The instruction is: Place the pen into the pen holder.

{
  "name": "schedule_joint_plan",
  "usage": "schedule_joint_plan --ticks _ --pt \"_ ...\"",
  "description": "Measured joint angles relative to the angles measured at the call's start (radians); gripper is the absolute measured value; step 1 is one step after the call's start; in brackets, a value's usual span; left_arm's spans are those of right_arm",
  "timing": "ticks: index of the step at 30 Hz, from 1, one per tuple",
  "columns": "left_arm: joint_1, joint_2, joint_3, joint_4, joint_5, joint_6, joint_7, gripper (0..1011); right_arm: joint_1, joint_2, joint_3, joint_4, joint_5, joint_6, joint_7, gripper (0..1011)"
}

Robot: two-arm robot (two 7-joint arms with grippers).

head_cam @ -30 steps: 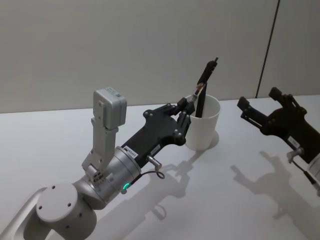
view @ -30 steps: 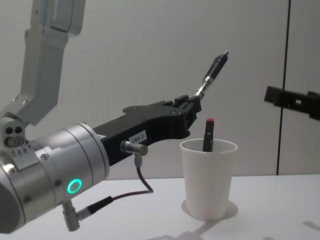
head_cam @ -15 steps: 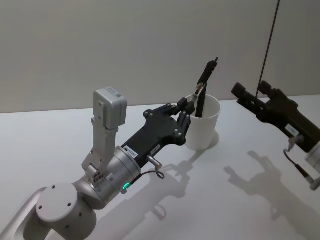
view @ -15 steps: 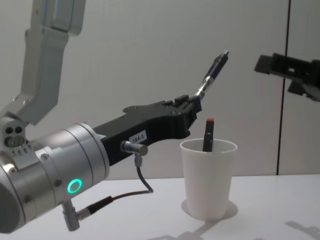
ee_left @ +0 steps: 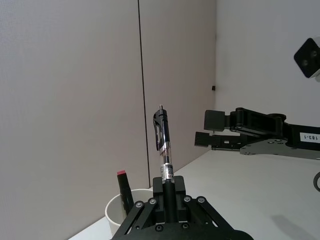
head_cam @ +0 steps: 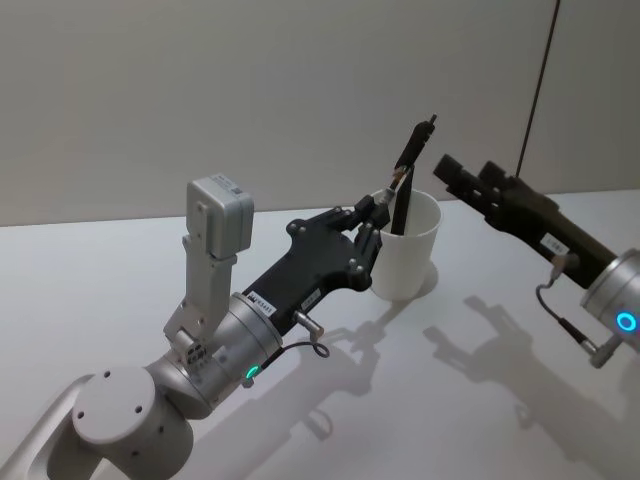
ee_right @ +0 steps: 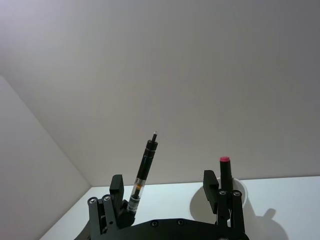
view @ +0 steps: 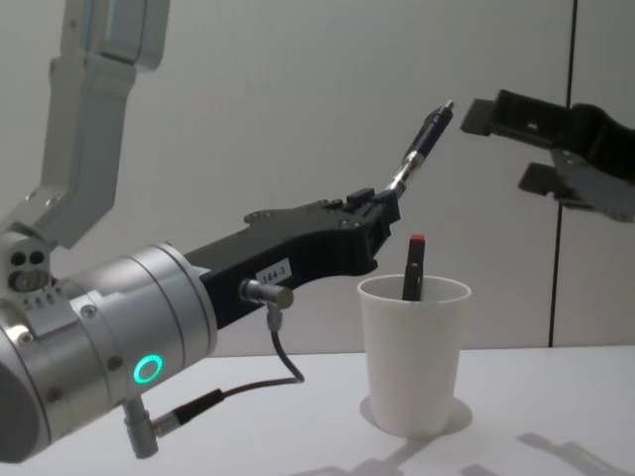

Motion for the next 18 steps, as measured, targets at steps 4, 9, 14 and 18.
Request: schedule_joint_plan --ticks 4,9,14,18 --pt "0.000 0.000 0.000 0.000 0.000 0.000 0.000 129 0.015 -0.008 -0.007 0.013 0.018 0.022 0.016 1001" --pt "0.000 0.000 0.000 0.000 0.000 0.000 0.000 128 0.029 -0.015 -0.014 0.028 0.034 0.039 0.029 1001" --pt "0.000 0.000 0.000 0.000 0.000 0.000 0.000 129 0.041 -0.024 -0.022 0.041 0.047 0.045 0.028 1001" --pt "0.000 0.000 0.000 0.000 0.000 0.000 0.000 128 0.049 -0.033 -0.028 0.051 0.051 0.044 0.013 1001"
